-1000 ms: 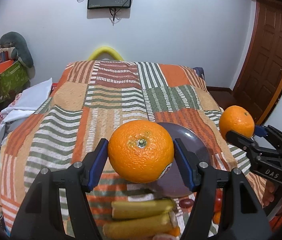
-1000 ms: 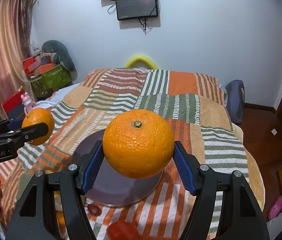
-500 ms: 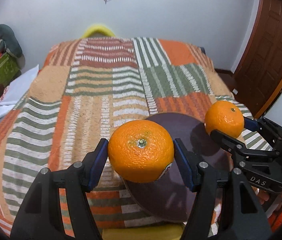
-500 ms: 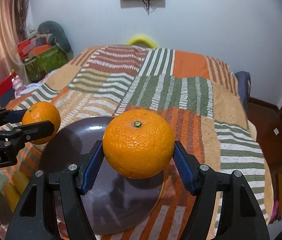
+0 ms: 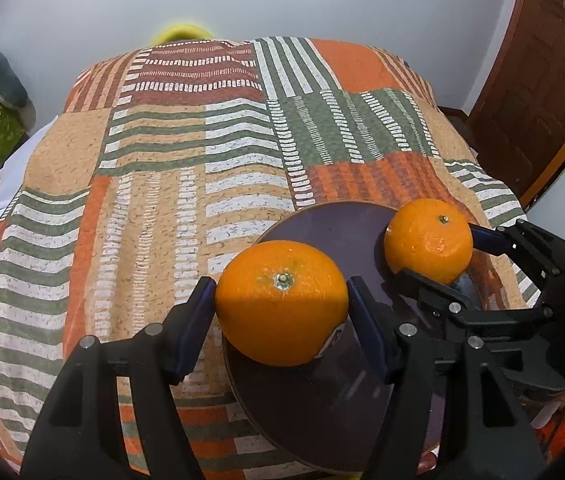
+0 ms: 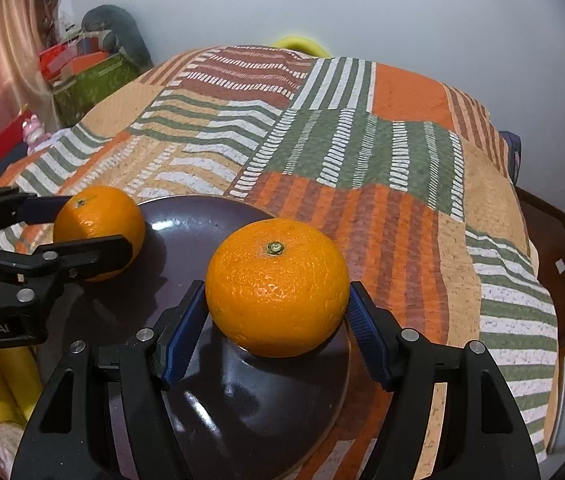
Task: Organize fruits
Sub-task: 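Carry both oranges onto the purple plate and open both tools, then withdraw both tools from the plate back toward the remaining fruit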
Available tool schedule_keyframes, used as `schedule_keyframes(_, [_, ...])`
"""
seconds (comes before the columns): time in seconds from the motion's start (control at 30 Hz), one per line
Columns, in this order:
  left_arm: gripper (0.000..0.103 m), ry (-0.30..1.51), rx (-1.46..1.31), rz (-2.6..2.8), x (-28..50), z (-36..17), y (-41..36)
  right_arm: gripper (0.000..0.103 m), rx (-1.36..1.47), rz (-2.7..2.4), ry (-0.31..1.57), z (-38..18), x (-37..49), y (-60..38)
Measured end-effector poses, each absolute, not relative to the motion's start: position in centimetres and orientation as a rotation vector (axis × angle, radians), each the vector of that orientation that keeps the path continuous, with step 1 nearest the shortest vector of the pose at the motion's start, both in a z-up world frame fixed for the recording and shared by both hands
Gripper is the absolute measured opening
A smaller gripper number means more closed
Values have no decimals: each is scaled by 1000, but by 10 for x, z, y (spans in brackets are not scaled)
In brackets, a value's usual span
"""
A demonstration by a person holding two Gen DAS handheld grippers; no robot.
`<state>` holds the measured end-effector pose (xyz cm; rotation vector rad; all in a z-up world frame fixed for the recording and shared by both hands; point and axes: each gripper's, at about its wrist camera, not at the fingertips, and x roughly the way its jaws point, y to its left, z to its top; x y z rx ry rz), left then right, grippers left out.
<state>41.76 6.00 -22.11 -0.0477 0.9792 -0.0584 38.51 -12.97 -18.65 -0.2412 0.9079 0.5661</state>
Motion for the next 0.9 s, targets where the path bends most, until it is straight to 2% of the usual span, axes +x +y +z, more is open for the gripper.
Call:
schedule_keyframes(0.2, [72, 946, -68, -58, 412, -207, 60, 69, -272, 563, 899, -184, 382, -129])
schedule_keyframes(0.27, [75, 924, -66, -57, 408, -199, 60, 75, -249, 571, 891, -178, 380, -132])
schedule_keyframes(0.9, [78, 809, -30, -2, 291, -133, 58, 76, -196, 530, 727, -95, 288, -167])
